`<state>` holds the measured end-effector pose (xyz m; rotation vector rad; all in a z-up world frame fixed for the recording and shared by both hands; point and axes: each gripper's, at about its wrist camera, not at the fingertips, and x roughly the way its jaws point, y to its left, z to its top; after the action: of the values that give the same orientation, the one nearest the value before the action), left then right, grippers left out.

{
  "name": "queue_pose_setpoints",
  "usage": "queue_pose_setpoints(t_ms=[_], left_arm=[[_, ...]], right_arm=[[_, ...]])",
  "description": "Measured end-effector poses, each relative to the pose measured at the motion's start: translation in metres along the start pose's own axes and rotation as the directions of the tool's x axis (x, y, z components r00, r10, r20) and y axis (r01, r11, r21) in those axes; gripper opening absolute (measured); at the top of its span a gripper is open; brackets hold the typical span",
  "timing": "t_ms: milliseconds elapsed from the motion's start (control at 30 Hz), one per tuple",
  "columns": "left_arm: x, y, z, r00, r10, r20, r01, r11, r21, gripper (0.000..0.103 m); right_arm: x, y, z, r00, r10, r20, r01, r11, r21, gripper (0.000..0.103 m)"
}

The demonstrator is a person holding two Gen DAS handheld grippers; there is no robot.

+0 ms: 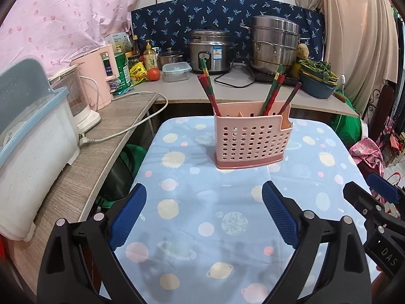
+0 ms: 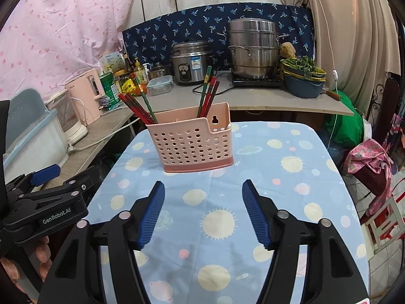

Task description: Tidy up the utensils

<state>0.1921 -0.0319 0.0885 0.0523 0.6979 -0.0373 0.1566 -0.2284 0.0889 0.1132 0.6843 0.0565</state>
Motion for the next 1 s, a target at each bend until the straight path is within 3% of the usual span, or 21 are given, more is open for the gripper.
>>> queue_pose_setpoints(t_ms=[233,1000], left_arm=[[-0.005,0.004,-0.007,1.0,0.007,-0.01,-0.007,1.0,-0.006,0.092],[-0.004,0.011,-0.018,0.998,0.034,-0.052,-0.035,0.999,-0.013,0.095]], right_arm=[[-0.002,0.0,-0.005,1.0,-0.014,-0.019,0.013,1.0,-0.006,0.084],[-0.001,-0.008,-0.016,0.996,-0.048,-0.07,0.048,0.999,-0.008,0.086]])
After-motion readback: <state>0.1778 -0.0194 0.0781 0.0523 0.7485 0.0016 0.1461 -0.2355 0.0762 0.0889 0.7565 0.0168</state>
